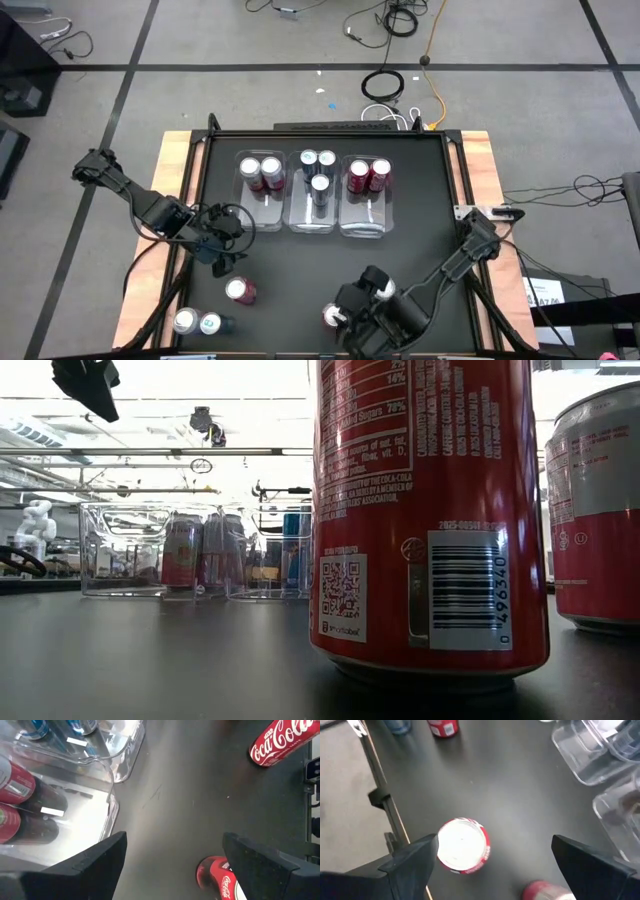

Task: Sort soda cans
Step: Put the red soda can into the right transparent bin

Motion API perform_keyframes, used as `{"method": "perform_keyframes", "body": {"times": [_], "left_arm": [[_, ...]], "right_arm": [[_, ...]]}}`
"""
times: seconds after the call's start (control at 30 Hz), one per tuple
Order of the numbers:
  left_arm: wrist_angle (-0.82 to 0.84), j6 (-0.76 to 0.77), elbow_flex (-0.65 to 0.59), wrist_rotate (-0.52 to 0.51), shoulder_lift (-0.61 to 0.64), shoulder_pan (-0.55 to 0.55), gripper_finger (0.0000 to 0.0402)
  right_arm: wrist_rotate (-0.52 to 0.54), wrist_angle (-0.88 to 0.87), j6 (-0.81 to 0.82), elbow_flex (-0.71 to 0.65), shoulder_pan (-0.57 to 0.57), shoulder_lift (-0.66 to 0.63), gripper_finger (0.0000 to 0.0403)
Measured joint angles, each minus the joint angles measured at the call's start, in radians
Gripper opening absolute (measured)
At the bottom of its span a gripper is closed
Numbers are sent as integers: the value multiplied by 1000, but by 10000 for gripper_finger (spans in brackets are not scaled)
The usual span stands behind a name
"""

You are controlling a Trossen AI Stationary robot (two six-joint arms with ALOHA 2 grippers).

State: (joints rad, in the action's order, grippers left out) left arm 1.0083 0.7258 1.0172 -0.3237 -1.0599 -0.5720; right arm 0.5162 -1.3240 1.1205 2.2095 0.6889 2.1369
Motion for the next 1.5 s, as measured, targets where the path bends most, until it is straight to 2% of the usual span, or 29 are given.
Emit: {"method": "perform_keyframes", "body": {"times": [0.27, 0.5, 1.1, 1.5], "left_arm": [[-7, 0, 0, -2, 0, 0, 336], [-8, 1, 0, -2, 0, 0, 336], [-33, 0, 0, -3, 0, 0, 336], [-33, 0, 0, -3, 0, 0, 336]], "right_arm": [[-2, 42, -30, -9, 8, 75, 380], [-77, 70, -85, -9, 6, 120, 380], [-77, 104, -122, -9, -24, 156, 380], [-102, 209, -88, -128, -37, 156, 380]]}}
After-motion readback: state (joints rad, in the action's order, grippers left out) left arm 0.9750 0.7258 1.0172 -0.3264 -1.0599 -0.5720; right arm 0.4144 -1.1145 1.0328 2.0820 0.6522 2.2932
